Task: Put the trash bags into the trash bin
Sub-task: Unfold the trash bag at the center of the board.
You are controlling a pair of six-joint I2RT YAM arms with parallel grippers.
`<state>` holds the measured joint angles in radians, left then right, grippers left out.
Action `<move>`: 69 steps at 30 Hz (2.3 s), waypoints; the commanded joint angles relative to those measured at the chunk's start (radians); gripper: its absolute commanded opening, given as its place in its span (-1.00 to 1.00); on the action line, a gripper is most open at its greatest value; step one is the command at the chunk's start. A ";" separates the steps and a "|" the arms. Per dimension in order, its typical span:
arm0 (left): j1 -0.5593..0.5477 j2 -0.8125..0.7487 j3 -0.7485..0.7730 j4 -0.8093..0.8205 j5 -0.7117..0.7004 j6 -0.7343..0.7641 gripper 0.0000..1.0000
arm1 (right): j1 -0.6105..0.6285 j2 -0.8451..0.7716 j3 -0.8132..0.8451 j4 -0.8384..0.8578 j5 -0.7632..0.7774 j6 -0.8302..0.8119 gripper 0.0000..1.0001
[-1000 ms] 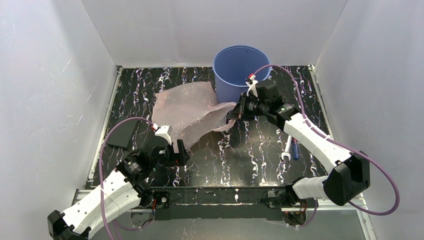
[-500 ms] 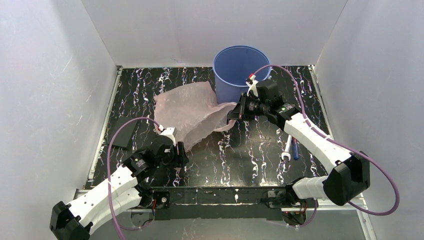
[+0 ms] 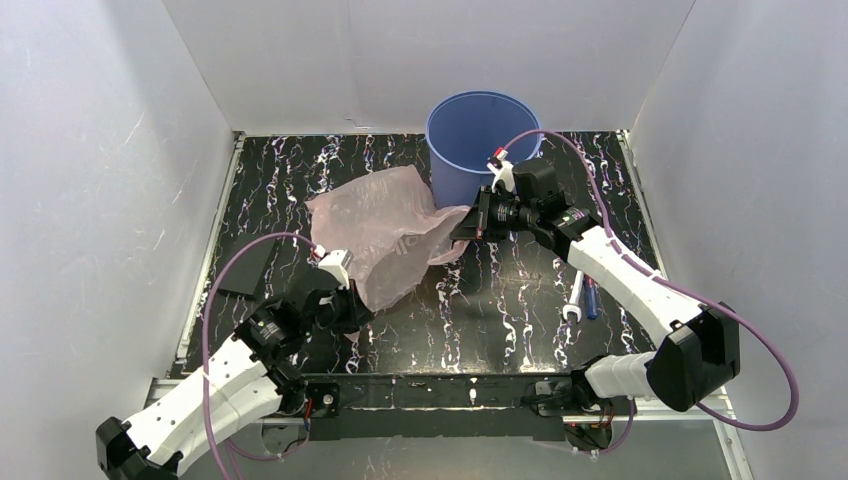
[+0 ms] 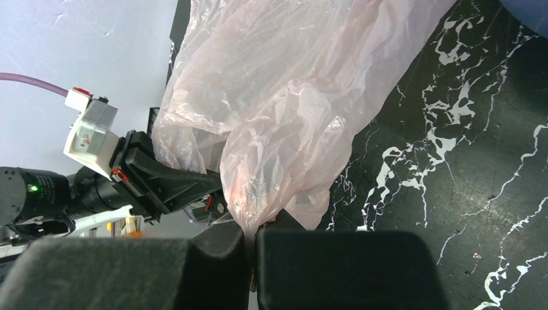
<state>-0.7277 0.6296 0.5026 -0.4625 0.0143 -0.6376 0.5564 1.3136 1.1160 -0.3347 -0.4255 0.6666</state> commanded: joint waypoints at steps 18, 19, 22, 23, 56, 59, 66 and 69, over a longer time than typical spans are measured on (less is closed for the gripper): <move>0.019 0.020 0.365 -0.150 -0.127 -0.140 -1.00 | 0.160 -0.080 -0.008 -0.306 0.392 -0.244 -0.37; 0.022 0.013 0.376 -0.161 -0.125 -0.134 -1.00 | 0.160 -0.101 -0.023 -0.297 0.414 -0.233 -0.17; 0.024 0.001 0.391 -0.188 -0.106 -0.130 -1.00 | 0.160 -0.171 -0.090 -0.196 0.455 -0.176 0.19; 0.024 -0.004 0.391 -0.196 -0.099 -0.132 -1.00 | 0.160 -0.189 -0.113 -0.148 0.436 -0.162 0.23; 0.024 0.003 0.397 -0.213 -0.047 -0.112 -1.00 | -0.084 -0.102 -0.424 0.300 -0.416 -0.198 -0.82; 0.024 -0.005 0.383 -0.190 -0.036 -0.119 -1.00 | -0.047 -0.146 -0.416 0.374 -0.368 -0.113 -0.87; 0.024 -0.009 0.334 -0.076 0.059 -0.136 -0.90 | 0.103 -0.177 -0.322 0.437 -0.150 0.044 -0.88; 0.024 -0.001 0.319 -0.023 0.099 -0.140 -0.76 | 0.168 -0.147 -0.273 0.469 -0.094 0.107 -0.88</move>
<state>-0.7078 0.6235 0.8421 -0.5758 0.0326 -0.7712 0.6609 1.1496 0.7578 0.0349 -0.6334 0.6586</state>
